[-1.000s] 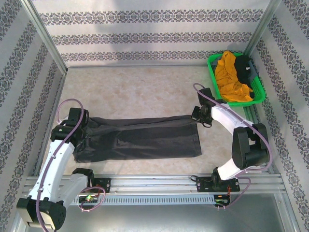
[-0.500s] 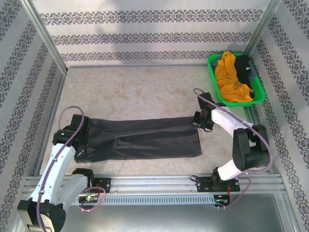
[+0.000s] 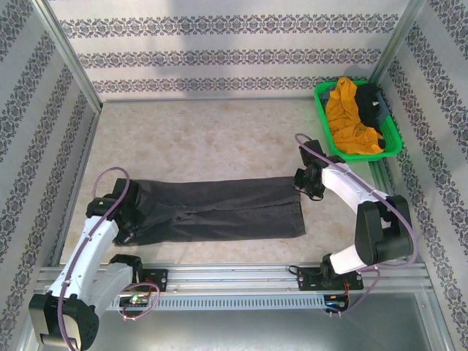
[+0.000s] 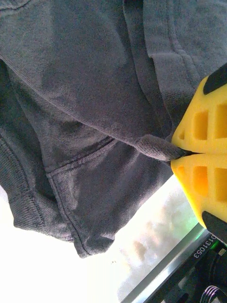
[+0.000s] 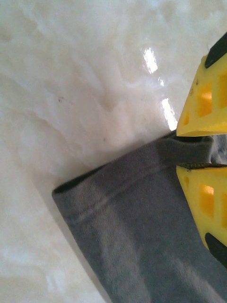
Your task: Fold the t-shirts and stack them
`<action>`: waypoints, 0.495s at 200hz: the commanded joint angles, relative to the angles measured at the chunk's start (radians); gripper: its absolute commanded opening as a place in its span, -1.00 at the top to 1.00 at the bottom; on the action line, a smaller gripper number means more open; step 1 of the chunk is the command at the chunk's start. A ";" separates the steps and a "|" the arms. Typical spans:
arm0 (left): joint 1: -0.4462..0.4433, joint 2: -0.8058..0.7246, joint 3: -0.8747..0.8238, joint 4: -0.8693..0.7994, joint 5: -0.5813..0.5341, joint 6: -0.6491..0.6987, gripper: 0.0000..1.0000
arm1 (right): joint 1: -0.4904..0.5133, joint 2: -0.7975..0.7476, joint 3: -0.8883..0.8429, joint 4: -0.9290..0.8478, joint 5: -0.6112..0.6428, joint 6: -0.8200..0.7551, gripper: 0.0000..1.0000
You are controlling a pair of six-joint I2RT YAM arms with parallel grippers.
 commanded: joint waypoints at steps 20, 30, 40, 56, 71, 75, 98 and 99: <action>-0.013 -0.030 0.021 -0.046 -0.001 -0.049 1.00 | 0.070 0.061 0.054 0.006 -0.050 0.059 0.56; -0.014 -0.034 0.024 -0.048 -0.003 -0.053 1.00 | 0.073 0.075 0.046 0.000 -0.061 0.070 0.60; -0.013 -0.034 0.030 -0.056 -0.006 -0.057 1.00 | 0.071 0.090 0.034 -0.015 -0.063 0.079 0.65; -0.014 -0.039 0.029 -0.060 0.000 -0.060 1.00 | 0.064 0.109 0.015 -0.034 -0.069 0.078 0.74; -0.018 -0.047 0.025 -0.061 0.011 -0.070 1.00 | 0.052 0.121 -0.002 -0.049 -0.075 0.074 0.83; -0.019 -0.049 0.024 -0.060 0.016 -0.072 1.00 | 0.050 0.123 -0.007 -0.051 -0.075 0.071 0.84; -0.039 -0.045 0.026 -0.045 0.053 -0.077 1.00 | 0.043 0.127 -0.015 -0.067 -0.067 0.058 0.92; -0.041 -0.044 0.027 -0.045 0.053 -0.077 1.00 | 0.042 0.128 -0.014 -0.067 -0.067 0.059 0.92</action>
